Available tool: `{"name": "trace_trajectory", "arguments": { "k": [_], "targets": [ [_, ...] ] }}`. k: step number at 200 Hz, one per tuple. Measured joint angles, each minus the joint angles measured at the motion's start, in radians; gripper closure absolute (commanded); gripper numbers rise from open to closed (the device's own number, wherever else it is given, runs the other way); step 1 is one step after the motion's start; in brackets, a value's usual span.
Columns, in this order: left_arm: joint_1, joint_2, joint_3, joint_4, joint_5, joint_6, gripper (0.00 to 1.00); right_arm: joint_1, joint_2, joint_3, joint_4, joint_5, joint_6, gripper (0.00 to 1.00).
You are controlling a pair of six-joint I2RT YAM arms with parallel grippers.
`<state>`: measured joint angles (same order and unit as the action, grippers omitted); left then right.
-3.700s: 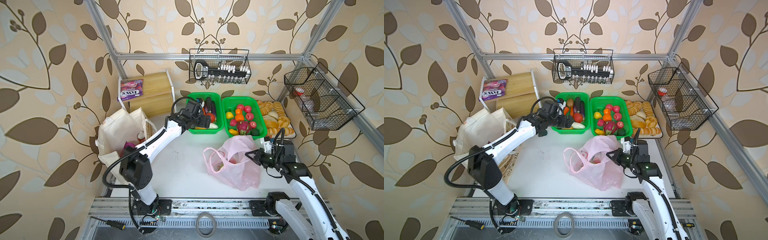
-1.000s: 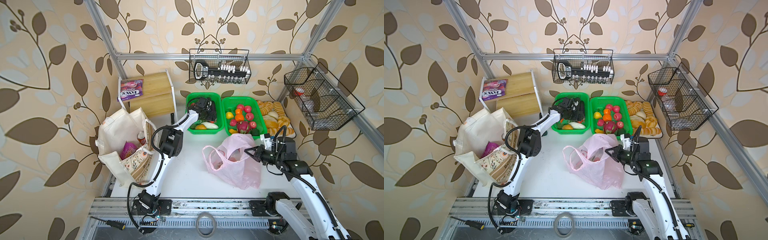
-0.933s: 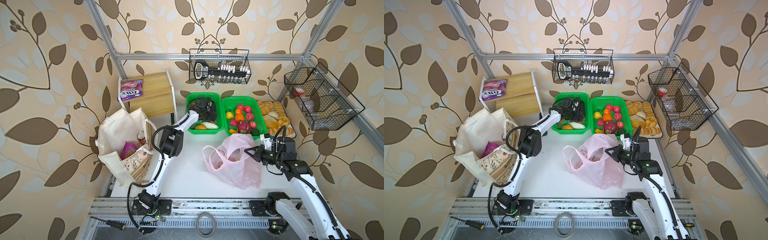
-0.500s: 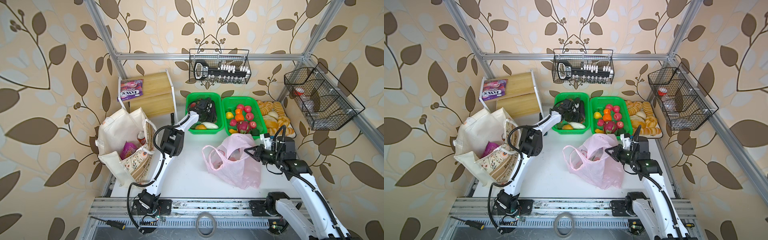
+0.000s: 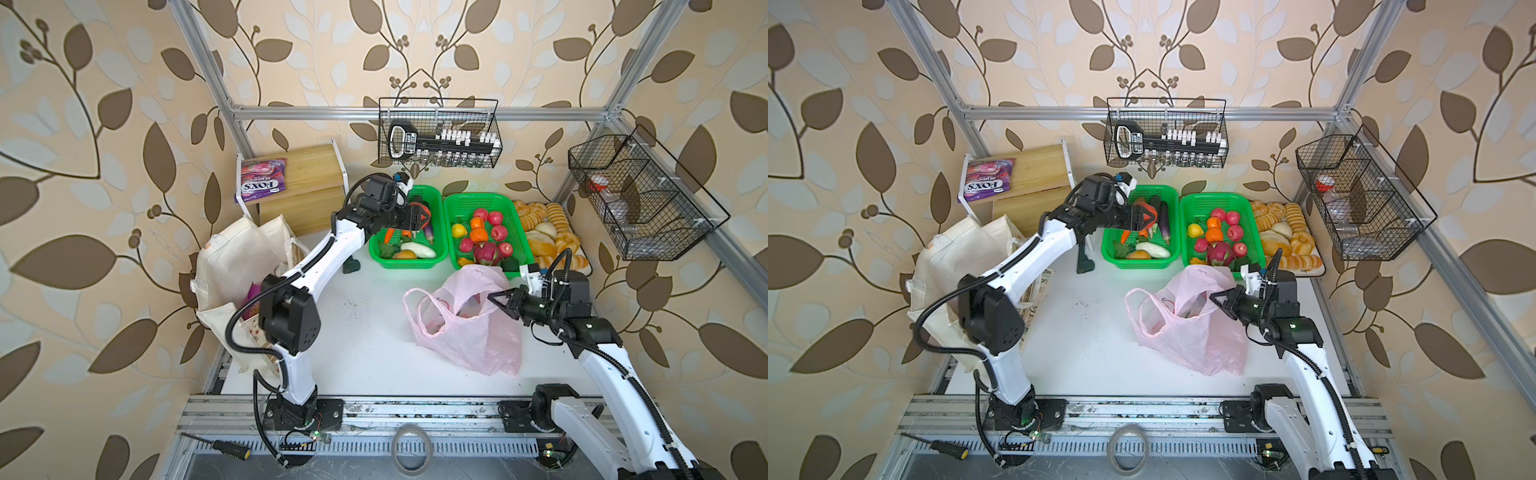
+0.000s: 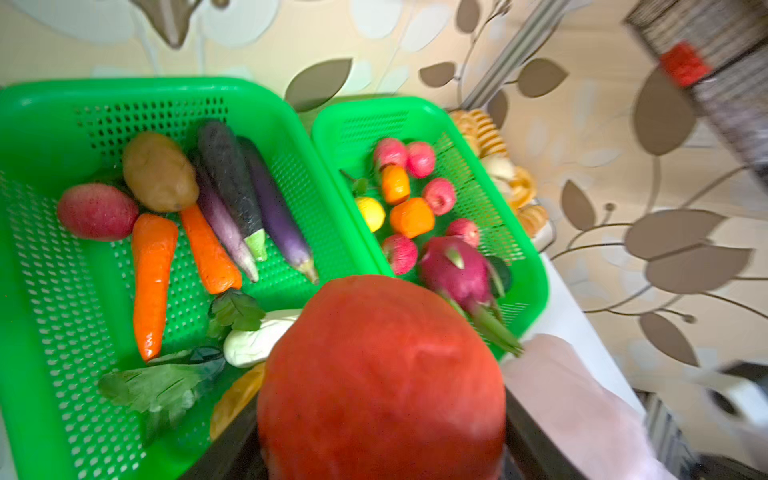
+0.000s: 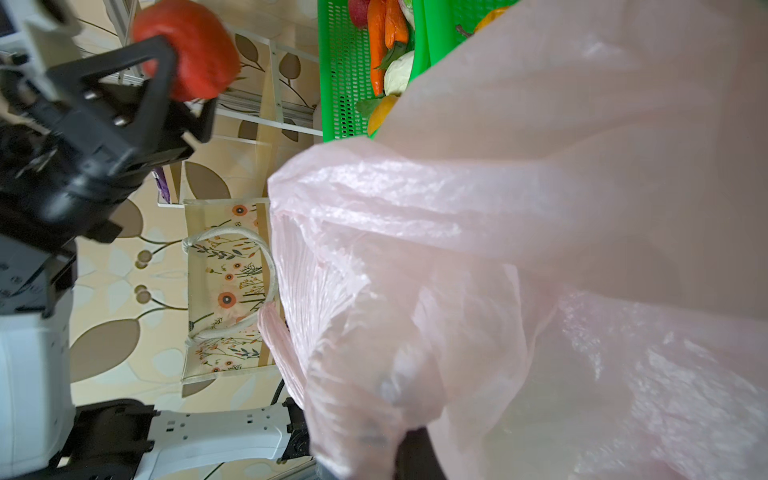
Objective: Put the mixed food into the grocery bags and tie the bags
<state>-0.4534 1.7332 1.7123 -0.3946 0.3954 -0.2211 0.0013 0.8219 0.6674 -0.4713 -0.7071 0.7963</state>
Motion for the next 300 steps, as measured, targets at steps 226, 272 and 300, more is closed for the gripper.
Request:
{"name": "trace_trajectory", "arguments": {
  "k": [226,272,300],
  "targets": [
    [-0.431,0.014,-0.186,-0.138,-0.188,0.013,0.38,0.0,-0.069,0.0,-0.026,-0.044,0.013,1.0],
    [-0.438,-0.019,-0.223,-0.1,-0.32,-0.011,0.39,-0.004,-0.08,-0.02,-0.013,-0.078,0.026,1.0],
    [-0.438,-0.115,-0.291,-0.065,-0.297,-0.01,0.41,-0.011,-0.08,-0.035,-0.013,-0.053,0.027,1.0]
  ]
}}
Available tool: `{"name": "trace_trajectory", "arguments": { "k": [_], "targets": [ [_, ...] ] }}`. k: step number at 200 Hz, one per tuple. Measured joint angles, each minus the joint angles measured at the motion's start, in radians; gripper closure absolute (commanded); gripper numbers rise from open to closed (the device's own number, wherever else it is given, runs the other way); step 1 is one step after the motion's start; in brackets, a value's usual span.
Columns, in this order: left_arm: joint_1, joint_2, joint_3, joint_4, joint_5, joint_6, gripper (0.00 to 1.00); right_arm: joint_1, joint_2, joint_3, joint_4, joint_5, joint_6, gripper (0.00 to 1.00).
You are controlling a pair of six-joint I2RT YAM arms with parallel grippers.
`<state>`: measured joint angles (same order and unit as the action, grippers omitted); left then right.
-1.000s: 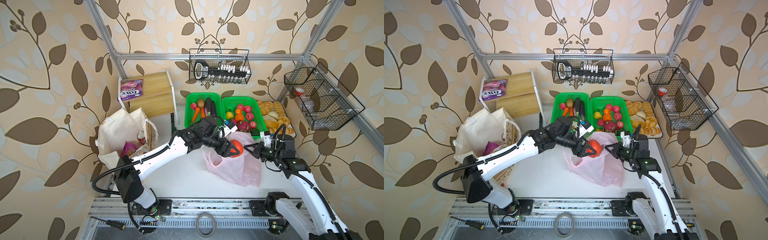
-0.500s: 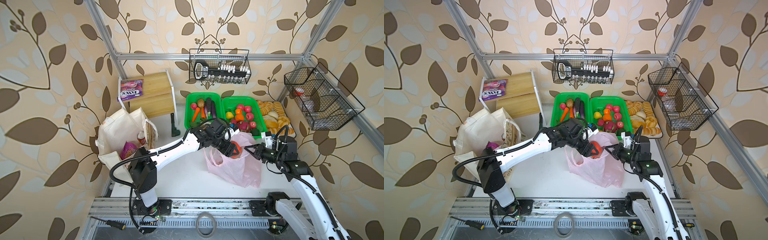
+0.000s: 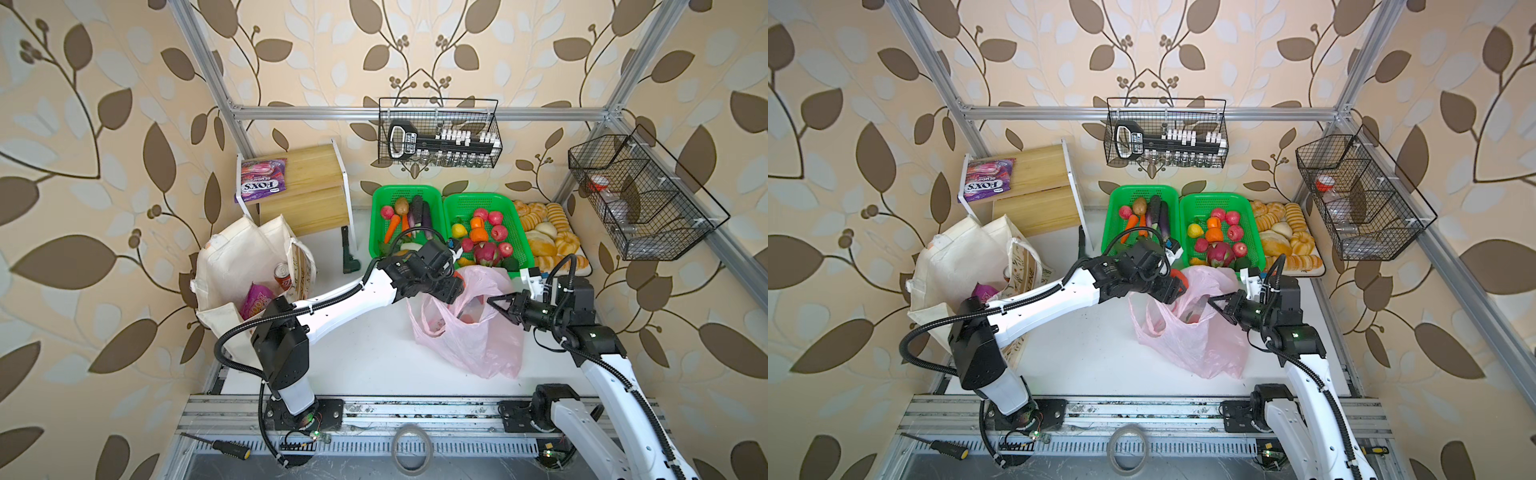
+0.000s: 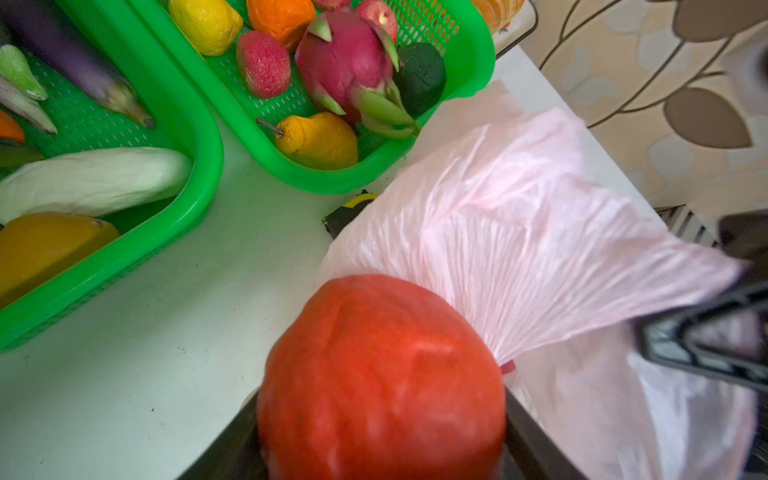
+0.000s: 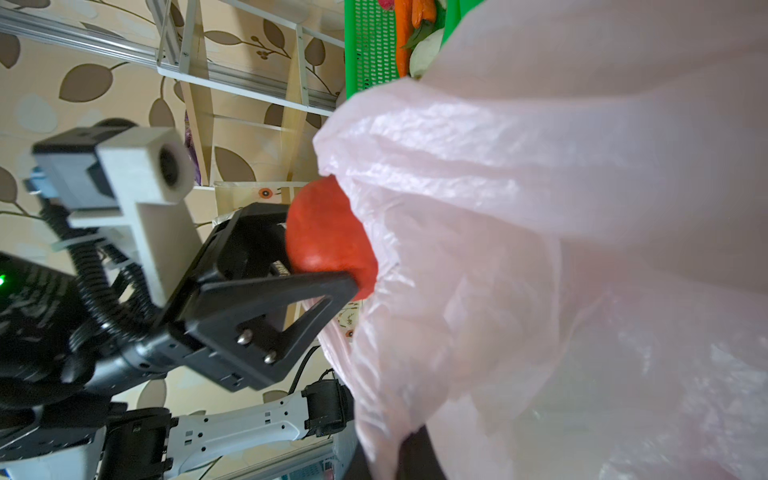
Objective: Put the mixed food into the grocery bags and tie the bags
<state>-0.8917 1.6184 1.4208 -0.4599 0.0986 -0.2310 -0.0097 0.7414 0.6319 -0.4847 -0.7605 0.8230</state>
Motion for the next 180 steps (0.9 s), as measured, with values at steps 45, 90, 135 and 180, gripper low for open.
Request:
{"name": "trace_trajectory", "arguments": {
  "k": [45,90,135,180],
  "targets": [
    [0.017,-0.275,-0.14,0.04,-0.078,-0.041,0.46,-0.003,0.027,-0.004,0.006,0.013,-0.001,1.0],
    [0.286,-0.408,-0.317,0.032,-0.074,-0.145,0.49,-0.004,0.026,-0.004,0.019,0.012,0.002,1.0],
    [0.315,-0.234,-0.353,-0.046,0.14,-0.135,0.52,-0.004,0.016,-0.004,0.043,0.006,0.022,1.0],
    [0.295,-0.094,-0.361,-0.06,0.425,-0.085,0.52,-0.004,0.014,-0.012,0.093,-0.022,0.057,1.0]
  ]
}}
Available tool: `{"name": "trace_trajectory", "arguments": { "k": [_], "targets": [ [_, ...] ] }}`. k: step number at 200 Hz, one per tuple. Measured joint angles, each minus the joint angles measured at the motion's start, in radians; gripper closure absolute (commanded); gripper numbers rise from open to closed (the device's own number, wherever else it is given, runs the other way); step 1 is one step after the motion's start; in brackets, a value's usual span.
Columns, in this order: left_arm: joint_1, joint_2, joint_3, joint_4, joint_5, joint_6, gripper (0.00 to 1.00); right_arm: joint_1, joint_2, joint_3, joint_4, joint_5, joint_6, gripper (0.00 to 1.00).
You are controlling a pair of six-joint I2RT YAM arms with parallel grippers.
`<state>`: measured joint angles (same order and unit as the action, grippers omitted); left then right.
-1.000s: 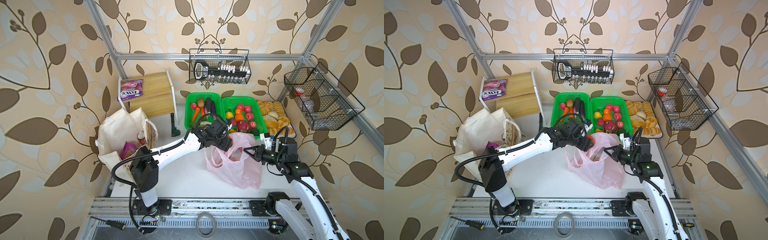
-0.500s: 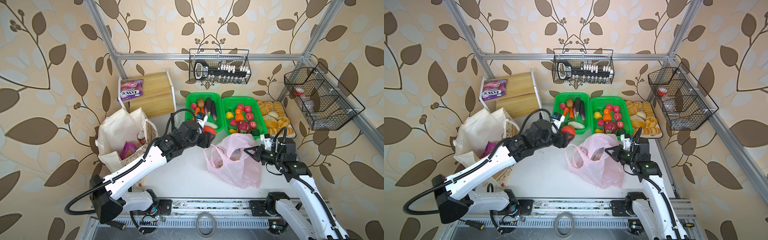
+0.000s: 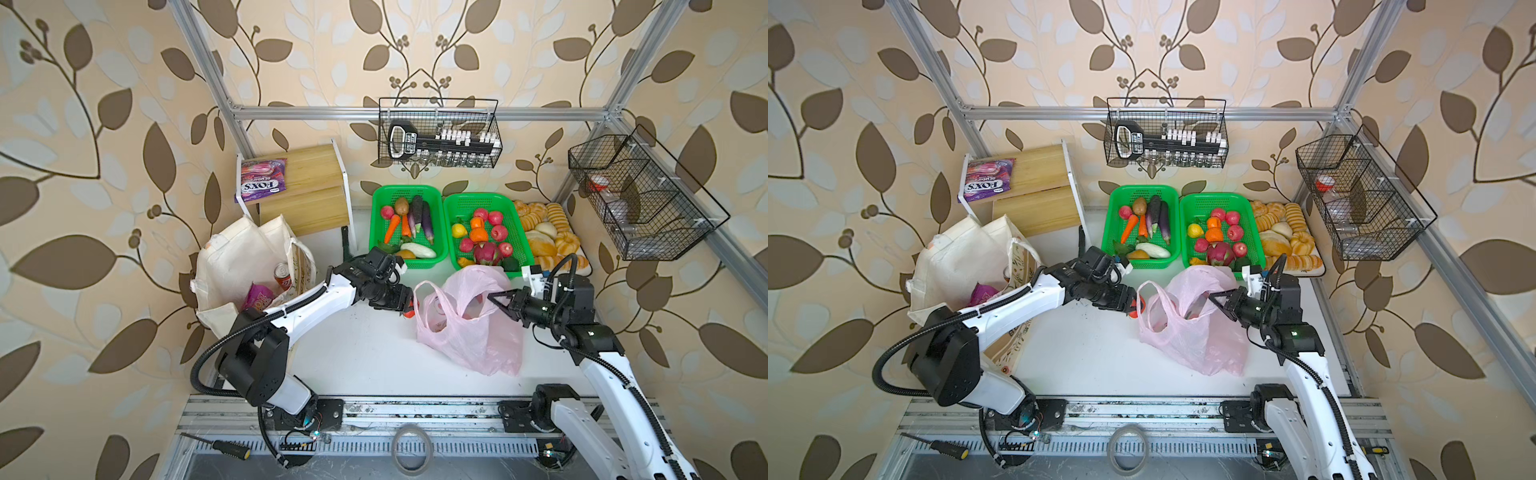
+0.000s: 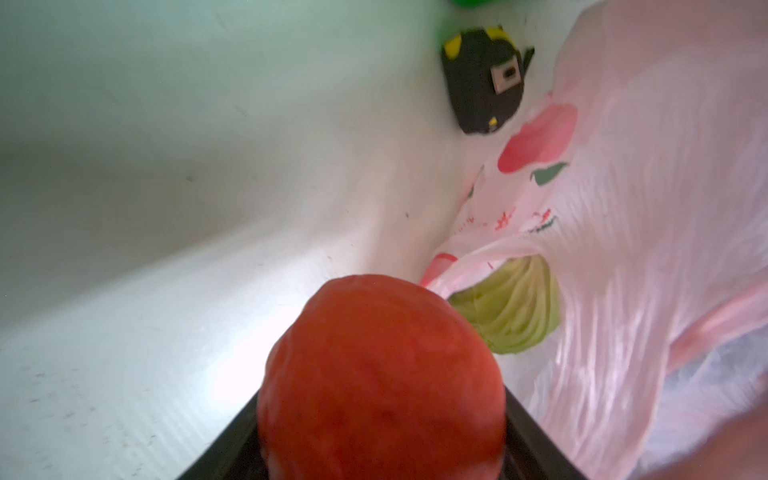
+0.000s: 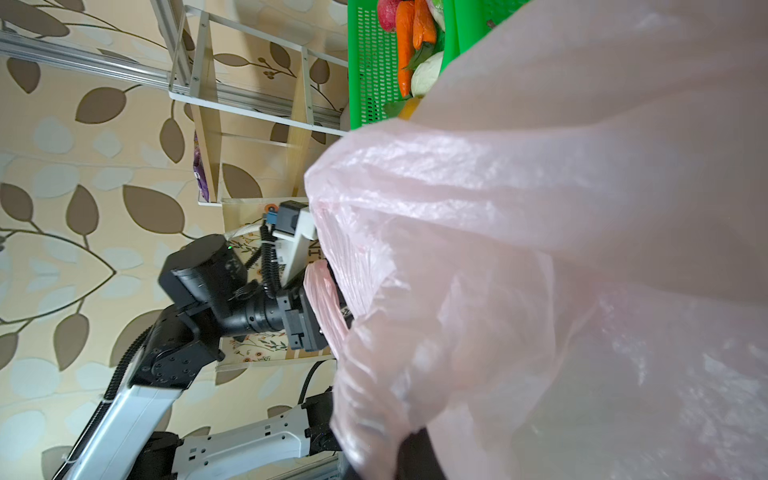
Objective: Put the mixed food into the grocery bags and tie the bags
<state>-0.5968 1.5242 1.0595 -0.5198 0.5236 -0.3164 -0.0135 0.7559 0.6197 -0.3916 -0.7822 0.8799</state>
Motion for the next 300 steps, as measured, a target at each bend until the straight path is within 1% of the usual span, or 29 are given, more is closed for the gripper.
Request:
{"name": "trace_trajectory", "arguments": {
  "k": [27,45,66,100,141,165,190,200,213,224,225,230,236,250,269,280,290,300],
  "targets": [
    [-0.04,0.008,0.006,0.009,0.14,0.026,0.51,-0.001,0.0,-0.014,0.027,-0.018,0.021,1.0],
    [-0.061,0.008,0.013,0.056,0.224,0.02,0.51,-0.003,0.0,-0.018,0.038,-0.024,0.026,1.0],
    [-0.071,0.008,0.014,0.151,0.309,-0.028,0.5,-0.003,0.0,-0.027,0.045,-0.031,0.026,1.0],
    [-0.07,0.008,0.014,0.33,0.359,-0.142,0.49,-0.005,-0.006,-0.055,0.06,-0.047,0.025,1.0],
    [-0.07,0.008,0.006,0.571,0.356,-0.306,0.48,-0.005,-0.024,-0.06,0.051,-0.085,-0.02,1.0],
    [-0.07,0.008,-0.048,0.749,0.32,-0.417,0.49,-0.005,-0.029,-0.06,0.037,-0.098,-0.049,1.0],
    [-0.07,0.008,-0.147,0.914,0.25,-0.547,0.5,-0.005,-0.042,-0.06,0.029,-0.1,-0.074,0.93],
    [-0.07,0.008,-0.177,0.966,0.223,-0.592,0.5,-0.006,-0.048,-0.06,0.02,-0.097,-0.085,0.87],
    [-0.07,0.008,-0.199,1.023,0.194,-0.639,0.51,-0.006,-0.056,-0.06,0.003,-0.08,-0.102,0.74],
    [-0.07,0.008,-0.204,1.061,0.175,-0.669,0.52,-0.006,-0.059,-0.051,-0.028,-0.055,-0.131,0.62],
    [-0.07,0.008,-0.204,1.066,0.174,-0.673,0.52,-0.006,-0.06,-0.05,-0.032,-0.051,-0.127,0.59],
    [-0.07,0.006,-0.205,1.079,0.171,-0.681,0.52,-0.006,-0.06,-0.04,-0.052,-0.034,-0.148,0.55],
    [-0.07,0.003,-0.205,1.091,0.163,-0.687,0.52,-0.006,-0.06,-0.023,-0.081,-0.01,-0.162,0.51],
    [-0.07,-0.014,-0.205,1.101,0.149,-0.69,0.52,-0.006,-0.06,0.038,-0.152,0.058,-0.193,0.46],
    [-0.07,-0.061,-0.204,1.066,0.141,-0.668,0.52,-0.006,-0.061,0.156,-0.232,0.151,-0.221,0.44],
    [-0.07,-0.091,-0.202,1.041,0.134,-0.649,0.52,-0.002,-0.069,0.224,-0.255,0.193,-0.227,0.44],
    [-0.07,-0.113,-0.198,1.02,0.126,-0.629,0.52,0.008,-0.079,0.265,-0.26,0.22,-0.224,0.49],
    [-0.07,-0.129,-0.195,1.0,0.119,-0.61,0.53,0.04,-0.092,0.292,-0.259,0.239,-0.217,0.56]
  ]
}}
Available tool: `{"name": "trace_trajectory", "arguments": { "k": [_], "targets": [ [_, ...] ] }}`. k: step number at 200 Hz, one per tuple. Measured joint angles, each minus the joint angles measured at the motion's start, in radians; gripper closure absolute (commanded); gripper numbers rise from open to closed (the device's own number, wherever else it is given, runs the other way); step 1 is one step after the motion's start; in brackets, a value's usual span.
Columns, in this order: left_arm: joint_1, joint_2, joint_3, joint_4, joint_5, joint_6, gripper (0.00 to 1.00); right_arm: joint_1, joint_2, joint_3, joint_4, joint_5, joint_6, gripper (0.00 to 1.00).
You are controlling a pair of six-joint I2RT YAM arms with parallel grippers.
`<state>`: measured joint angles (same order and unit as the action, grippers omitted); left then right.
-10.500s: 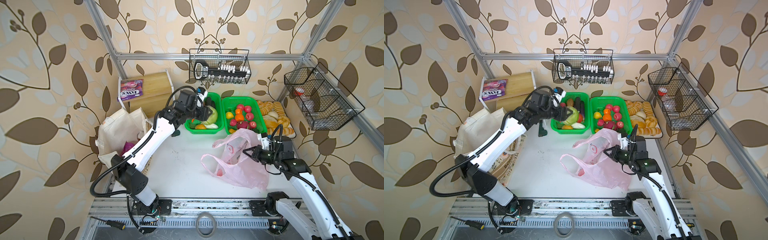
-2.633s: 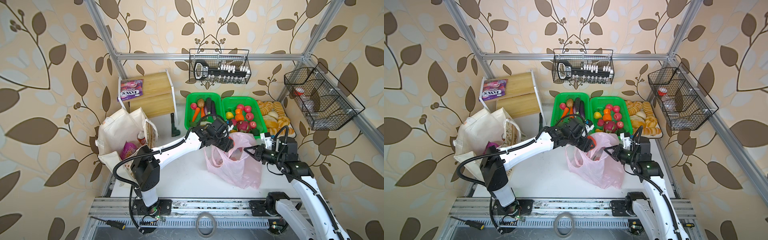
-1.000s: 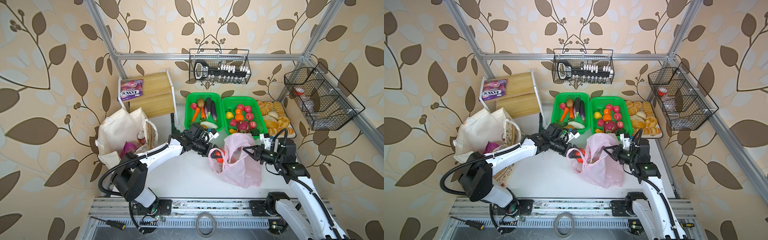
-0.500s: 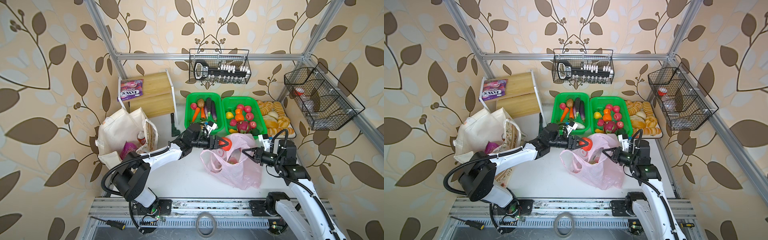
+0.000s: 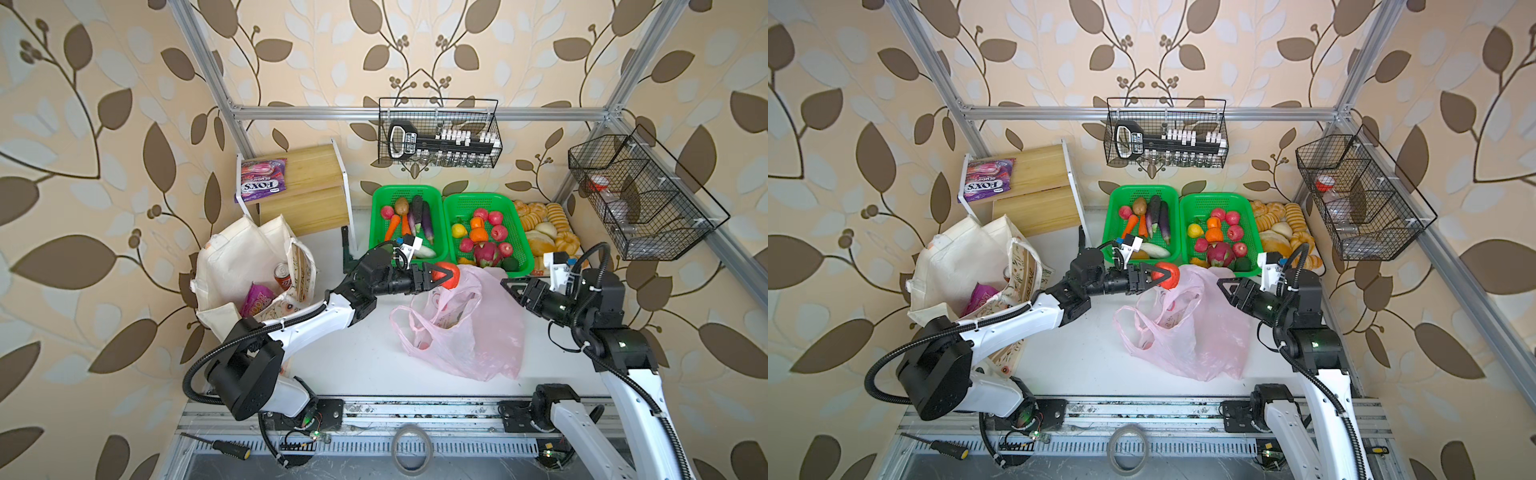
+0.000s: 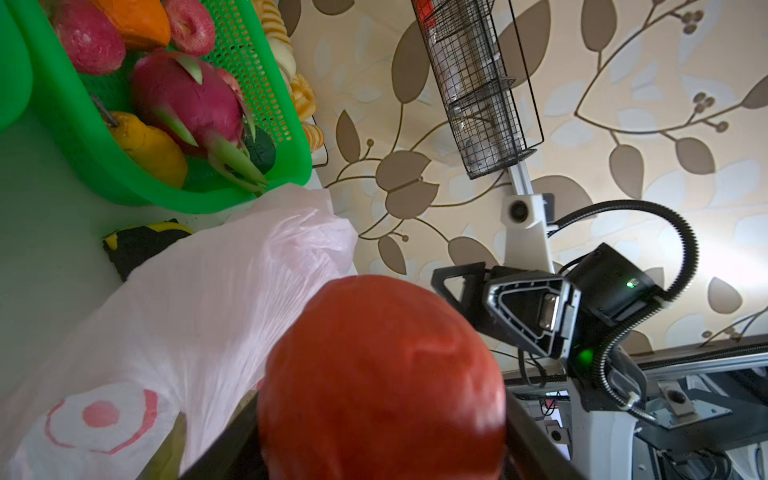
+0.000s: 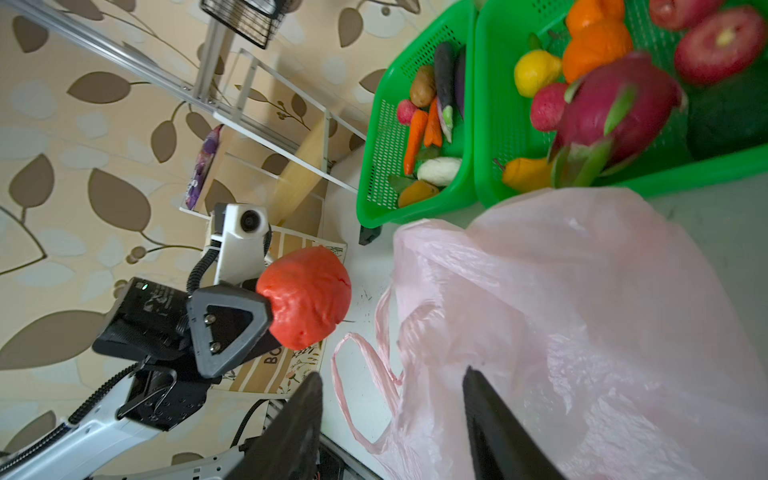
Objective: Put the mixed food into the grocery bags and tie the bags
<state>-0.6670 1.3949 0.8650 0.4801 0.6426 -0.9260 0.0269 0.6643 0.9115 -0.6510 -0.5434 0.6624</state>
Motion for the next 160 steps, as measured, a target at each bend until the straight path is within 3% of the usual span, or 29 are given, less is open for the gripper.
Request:
{"name": "trace_trajectory", "arguments": {
  "k": [17,34,56,76,122,160],
  "targets": [
    [0.0,-0.029,0.001,-0.053,-0.034,0.038,0.55,0.118,-0.007,0.014,0.009,0.054,0.044,0.64],
    [0.0,-0.082,0.002,-0.151,-0.107,0.094,0.57,0.329,0.016,0.014,0.019,0.152,0.082,0.65],
    [0.001,-0.174,0.016,-0.329,-0.264,0.17,0.58,0.63,0.096,0.019,0.043,0.357,0.132,0.61],
    [0.015,-0.255,0.036,-0.467,-0.407,0.228,0.58,0.796,0.231,0.059,0.05,0.541,0.185,0.55],
    [0.11,-0.376,0.046,-0.695,-0.628,0.314,0.56,0.947,0.535,0.117,0.064,0.844,0.377,0.4],
    [0.131,-0.426,0.045,-0.765,-0.681,0.37,0.55,0.972,0.669,0.117,0.084,1.012,0.558,0.36]
  ]
}}
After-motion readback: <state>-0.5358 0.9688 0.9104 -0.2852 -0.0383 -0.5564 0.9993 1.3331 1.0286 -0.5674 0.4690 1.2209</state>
